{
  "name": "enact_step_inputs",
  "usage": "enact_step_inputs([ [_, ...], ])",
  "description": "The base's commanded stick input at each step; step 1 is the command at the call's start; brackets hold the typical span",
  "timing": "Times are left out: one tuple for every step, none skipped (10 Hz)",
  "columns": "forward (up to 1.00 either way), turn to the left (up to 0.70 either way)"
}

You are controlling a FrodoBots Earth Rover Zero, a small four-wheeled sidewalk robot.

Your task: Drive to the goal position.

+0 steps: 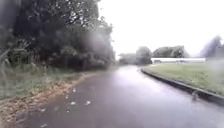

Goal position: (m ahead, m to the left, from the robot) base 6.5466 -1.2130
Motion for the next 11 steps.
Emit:
enact_step_inputs([
  [0.7, -0.14],
  [0.7, -0.14],
  [0.7, -0.14],
  [0.7, -0.14],
  [0.7, -0.14],
  [0.7, -0.14],
  [0.7, -0.14],
  [0.7, -0.14],
  [0.7, -0.14],
  [0.7, -0.14],
  [0.7, -0.14],
])
